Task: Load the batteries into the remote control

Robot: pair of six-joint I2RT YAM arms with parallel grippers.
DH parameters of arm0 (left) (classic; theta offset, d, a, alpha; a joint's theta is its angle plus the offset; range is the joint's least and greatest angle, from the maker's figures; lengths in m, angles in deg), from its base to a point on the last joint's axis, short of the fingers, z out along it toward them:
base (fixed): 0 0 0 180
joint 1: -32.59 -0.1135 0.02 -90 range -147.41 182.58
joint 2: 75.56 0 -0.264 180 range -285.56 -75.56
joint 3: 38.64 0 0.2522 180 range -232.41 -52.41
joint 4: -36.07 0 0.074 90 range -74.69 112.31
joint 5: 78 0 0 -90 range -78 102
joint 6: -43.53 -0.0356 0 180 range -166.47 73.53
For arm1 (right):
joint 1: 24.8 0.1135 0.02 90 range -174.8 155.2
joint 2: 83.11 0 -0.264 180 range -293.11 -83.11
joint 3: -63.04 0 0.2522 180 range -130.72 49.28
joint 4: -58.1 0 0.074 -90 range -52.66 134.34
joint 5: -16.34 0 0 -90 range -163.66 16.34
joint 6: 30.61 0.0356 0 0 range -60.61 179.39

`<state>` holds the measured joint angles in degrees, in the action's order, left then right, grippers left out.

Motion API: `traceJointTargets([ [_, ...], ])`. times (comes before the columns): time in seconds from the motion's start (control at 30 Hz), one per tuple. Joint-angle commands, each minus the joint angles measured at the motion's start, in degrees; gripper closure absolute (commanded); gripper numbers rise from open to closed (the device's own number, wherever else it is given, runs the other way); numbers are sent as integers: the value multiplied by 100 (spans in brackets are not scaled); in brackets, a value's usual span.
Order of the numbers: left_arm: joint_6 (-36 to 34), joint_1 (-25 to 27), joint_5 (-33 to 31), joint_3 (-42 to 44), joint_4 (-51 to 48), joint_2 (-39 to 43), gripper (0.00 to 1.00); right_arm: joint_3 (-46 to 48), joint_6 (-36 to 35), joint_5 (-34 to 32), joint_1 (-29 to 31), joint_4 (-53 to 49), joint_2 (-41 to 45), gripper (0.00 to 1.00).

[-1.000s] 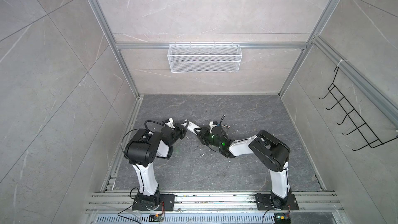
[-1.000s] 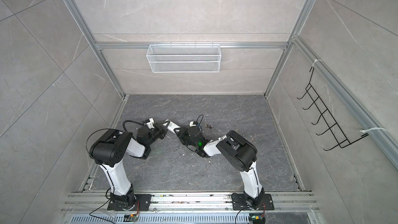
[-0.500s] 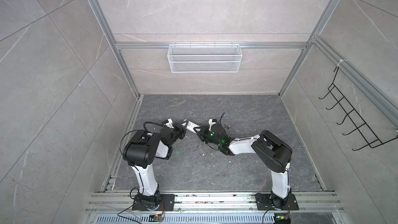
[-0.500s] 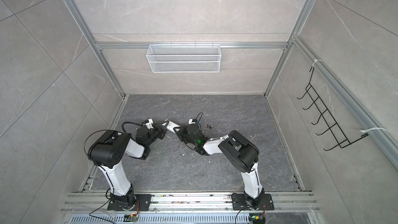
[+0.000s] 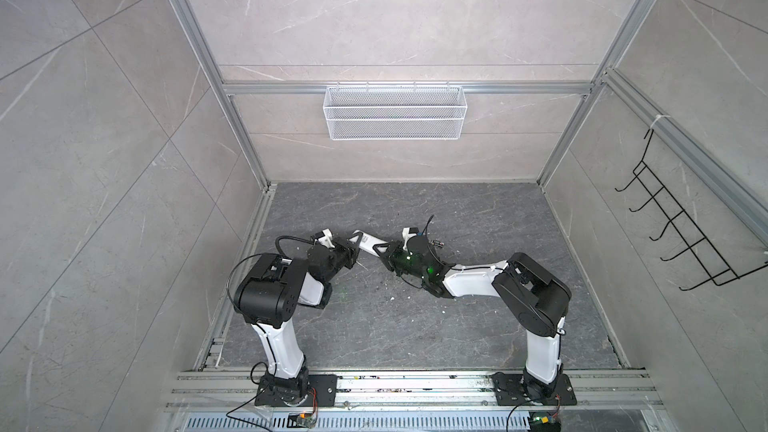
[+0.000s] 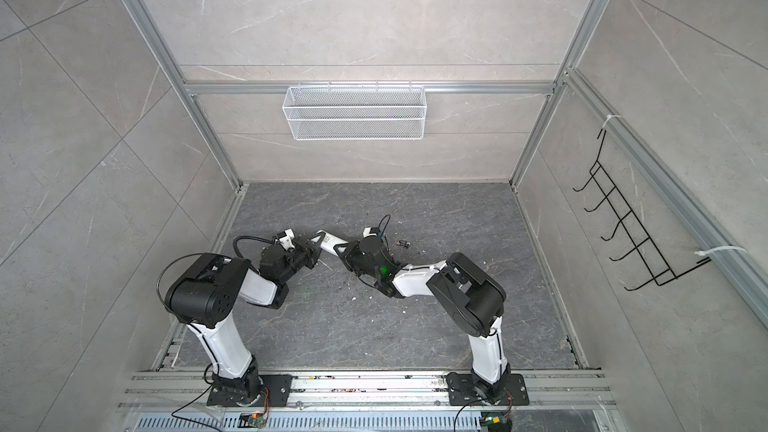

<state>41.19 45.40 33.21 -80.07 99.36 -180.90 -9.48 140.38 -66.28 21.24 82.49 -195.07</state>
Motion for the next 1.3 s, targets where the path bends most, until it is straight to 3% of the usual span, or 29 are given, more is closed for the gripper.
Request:
traceJointTargets([
  [0.0, -692, -79, -117, -60, 404, 22, 100, -75, -773, -193, -62, -1613, -100, 79],
  [0.4, -774, -76, -43, -159, 404, -321, 100, -757, -769, 207, -175, -1758, -685, 73],
  [0.6, -768, -75, 19, -167, 407, -320, 100, -882, -742, 335, -240, -1864, -643, 46],
  [0.7, -708, -66, 33, -162, 407, -356, 100, -885, -525, 527, -277, -1658, -689, 41],
  [1.0, -697, -59, 46, -168, 406, -321, 100, -1026, -441, 637, -341, -1743, -693, 45],
  [1.27, -766, -55, -27, -195, 406, -370, 100, -1256, -600, 648, -341, -2127, -809, 61],
])
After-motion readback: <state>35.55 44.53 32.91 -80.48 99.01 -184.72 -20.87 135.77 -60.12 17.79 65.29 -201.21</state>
